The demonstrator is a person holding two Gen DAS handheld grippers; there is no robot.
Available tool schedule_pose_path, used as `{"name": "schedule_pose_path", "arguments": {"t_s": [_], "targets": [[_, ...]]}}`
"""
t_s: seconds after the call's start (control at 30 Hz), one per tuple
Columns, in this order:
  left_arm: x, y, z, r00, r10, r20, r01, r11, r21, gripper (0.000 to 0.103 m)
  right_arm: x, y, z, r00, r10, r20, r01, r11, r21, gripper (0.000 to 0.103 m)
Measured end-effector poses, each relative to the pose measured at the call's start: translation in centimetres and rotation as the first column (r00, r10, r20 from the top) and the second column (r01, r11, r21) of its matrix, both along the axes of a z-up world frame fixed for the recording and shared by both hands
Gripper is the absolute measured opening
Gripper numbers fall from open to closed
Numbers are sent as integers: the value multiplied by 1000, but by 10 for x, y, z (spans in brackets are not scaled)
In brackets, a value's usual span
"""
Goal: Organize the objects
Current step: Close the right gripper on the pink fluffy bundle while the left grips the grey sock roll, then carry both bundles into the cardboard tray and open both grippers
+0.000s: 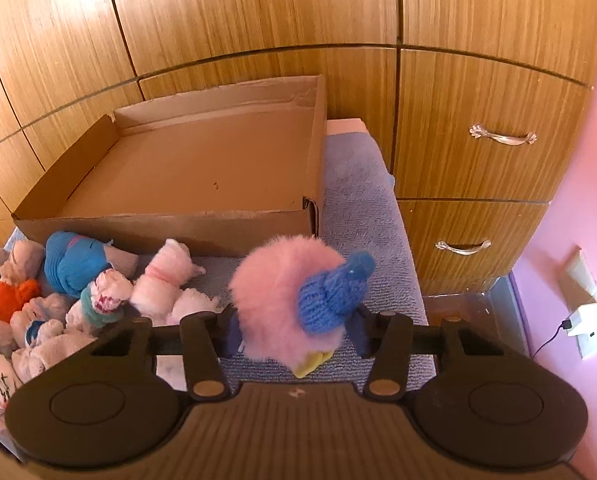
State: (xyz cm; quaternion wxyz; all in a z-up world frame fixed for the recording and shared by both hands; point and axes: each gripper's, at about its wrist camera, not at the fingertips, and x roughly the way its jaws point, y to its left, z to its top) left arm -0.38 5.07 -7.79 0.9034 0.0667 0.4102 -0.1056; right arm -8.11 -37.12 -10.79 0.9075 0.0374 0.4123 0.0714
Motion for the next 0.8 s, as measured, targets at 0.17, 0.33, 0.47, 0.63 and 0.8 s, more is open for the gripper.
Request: {"name": "schedule_pose_path", "arguments": {"t_s": [0.17,0.33,0.47,0.63,0.8], "targets": [[0,1,3,1000,4,7,-4,1000,-1,46,-4,-1,2,1000,14,12,-14,1000,10,39],[0,6,9,1000,22,4,-22,999,-48,45,-9,-3,11,999,20,45,-22,999,31,39],[-2,6,13,1000,24,14,-23,999,-42,45,-14,-6,16,998,24,61,-26,999,41,37],[-5,7,23,999,33,27,-31,998,-60,45,-17,-7,25,996,26,86,-30,998,46,36],[-4,4,44,998,28,50,-24,997,-74,45,-16,-14,48,991,34,132,-46,995,86,36]]}}
